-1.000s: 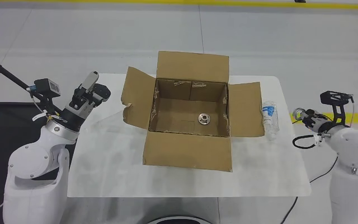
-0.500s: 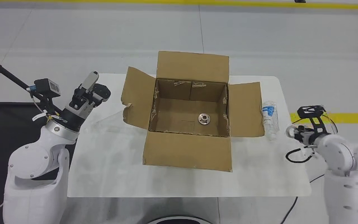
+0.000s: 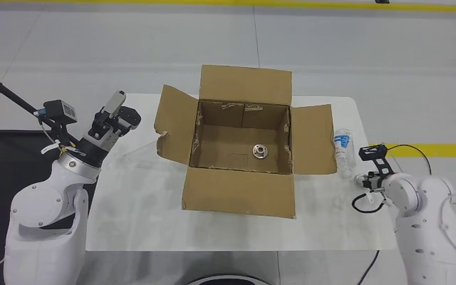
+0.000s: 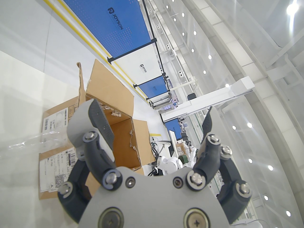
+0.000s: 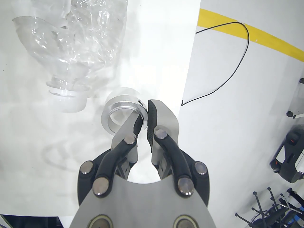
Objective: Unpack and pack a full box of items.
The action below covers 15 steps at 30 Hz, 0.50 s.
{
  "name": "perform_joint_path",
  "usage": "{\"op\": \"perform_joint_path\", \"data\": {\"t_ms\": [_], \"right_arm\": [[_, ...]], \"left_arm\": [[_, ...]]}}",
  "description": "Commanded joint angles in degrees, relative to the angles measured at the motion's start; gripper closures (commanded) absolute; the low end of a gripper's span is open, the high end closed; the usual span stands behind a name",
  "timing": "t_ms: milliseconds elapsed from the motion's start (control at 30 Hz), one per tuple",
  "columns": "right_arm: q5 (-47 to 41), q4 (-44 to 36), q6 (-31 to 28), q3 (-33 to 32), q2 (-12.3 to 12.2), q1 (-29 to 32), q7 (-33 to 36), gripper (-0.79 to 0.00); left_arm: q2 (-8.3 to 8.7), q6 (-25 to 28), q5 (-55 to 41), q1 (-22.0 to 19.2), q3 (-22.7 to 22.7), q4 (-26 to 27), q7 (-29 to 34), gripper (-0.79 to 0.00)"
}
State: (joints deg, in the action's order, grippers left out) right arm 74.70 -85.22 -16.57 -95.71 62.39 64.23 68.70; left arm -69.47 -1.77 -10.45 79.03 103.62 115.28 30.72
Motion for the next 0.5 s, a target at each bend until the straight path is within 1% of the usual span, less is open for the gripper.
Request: {"op": "perform_joint_path", "data": {"t_ms": [0, 33, 67, 200, 267, 400, 467], "right_arm": [[0.0, 0.5, -0.1, 0.3, -0.1, -0.3, 0.1, 0.0], [0.0, 0.8, -0.1, 0.4, -0.1, -0.4, 0.3, -0.065], [0.1, 1.0, 0.0, 0.6, -0.1, -0.5, 0.3, -0.092], [-0.2, 1.5, 0.2, 1.0, -0.2, -0.9, 0.3, -0.132], [-0.4, 1.6, -0.1, 1.1, -0.3, -0.9, 0.3, -0.169], [-1.0, 0.8, -0.8, 1.0, -0.5, -0.4, 0.1, -0.191], [-1.4, 0.0, -1.0, 0.6, -0.6, 0.0, -0.1, -0.234]], "left_arm": [[0.0, 0.0, 0.0, 0.0, 0.0, 0.0, 0.0, -0.785], [0.0, 0.0, 0.0, 0.0, 0.0, 0.0, 0.0, -0.785], [0.0, 0.0, 0.0, 0.0, 0.0, 0.0, 0.0, -0.785], [0.0, 0.0, 0.0, 0.0, 0.0, 0.0, 0.0, -0.785], [0.0, 0.0, 0.0, 0.0, 0.0, 0.0, 0.0, -0.785], [0.0, 0.0, 0.0, 0.0, 0.0, 0.0, 0.0, -0.785], [0.0, 0.0, 0.0, 0.0, 0.0, 0.0, 0.0, -0.785]]}}
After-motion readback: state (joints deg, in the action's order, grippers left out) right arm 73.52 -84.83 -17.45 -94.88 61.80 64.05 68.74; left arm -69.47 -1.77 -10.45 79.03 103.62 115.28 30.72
